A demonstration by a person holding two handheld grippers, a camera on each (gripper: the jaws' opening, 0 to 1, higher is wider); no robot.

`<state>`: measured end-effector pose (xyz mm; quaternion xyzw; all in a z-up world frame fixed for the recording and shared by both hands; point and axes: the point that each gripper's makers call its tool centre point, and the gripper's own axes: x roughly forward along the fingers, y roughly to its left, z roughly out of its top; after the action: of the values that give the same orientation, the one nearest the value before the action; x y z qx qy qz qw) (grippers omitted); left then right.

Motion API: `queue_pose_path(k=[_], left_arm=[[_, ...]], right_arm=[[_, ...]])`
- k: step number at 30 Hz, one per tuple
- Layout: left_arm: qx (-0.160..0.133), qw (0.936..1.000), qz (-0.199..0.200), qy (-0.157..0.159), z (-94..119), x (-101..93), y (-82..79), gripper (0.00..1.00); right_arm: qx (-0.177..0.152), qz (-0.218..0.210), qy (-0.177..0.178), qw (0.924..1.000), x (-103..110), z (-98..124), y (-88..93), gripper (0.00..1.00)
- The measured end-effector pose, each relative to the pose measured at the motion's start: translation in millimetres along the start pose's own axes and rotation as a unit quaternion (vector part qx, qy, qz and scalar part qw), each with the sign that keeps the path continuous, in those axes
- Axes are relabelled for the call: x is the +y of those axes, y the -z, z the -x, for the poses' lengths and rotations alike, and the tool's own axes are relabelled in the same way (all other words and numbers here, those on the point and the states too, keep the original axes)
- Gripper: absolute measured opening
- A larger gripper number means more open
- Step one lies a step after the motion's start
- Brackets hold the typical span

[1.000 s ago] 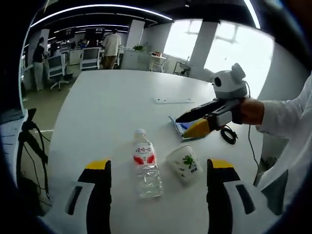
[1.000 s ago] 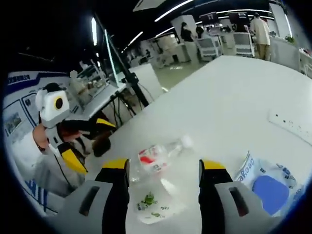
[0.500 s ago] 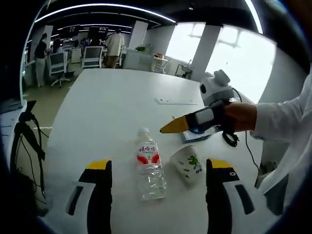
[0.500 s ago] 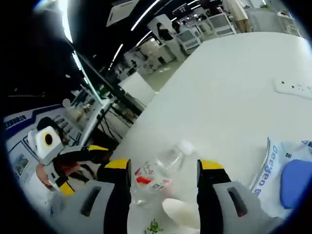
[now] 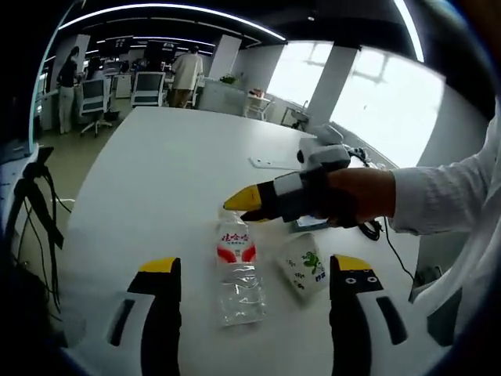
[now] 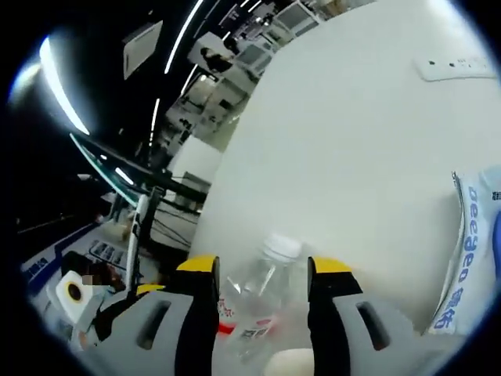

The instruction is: Arrange the tabletop items into an orderly group along one side of the table until the central work area is clear of visible clutter.

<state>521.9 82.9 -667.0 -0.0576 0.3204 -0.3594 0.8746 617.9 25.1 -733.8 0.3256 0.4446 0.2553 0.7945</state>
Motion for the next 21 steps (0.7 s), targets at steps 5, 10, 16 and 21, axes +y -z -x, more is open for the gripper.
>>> queue_pose_path(k=[5,10,16,21], left_arm=[[-0.004,1.0000,0.004,0.001,-3,1.1,0.5,0.79],[-0.005,1.0000,0.004,0.003,-5,1.7,1.0,0.78],[-0.006,1.0000,0.007,0.003,-7,5.0,3.1,0.78],[-0.008,0.9999,0.011,0.001,-7,7.8,3.6,0.77]], right_arm=[[0.004,-0.008,0.005,0.9999,-2,-7,1.2,0.39],[0.000,-0.022,0.006,0.9997,-6,-13,0.0,0.35],[-0.001,-0.026,0.008,0.9996,-9,-17,-1.0,0.25],[-0.015,-0.042,0.008,0.9990,-11,-18,-6.3,0.22]])
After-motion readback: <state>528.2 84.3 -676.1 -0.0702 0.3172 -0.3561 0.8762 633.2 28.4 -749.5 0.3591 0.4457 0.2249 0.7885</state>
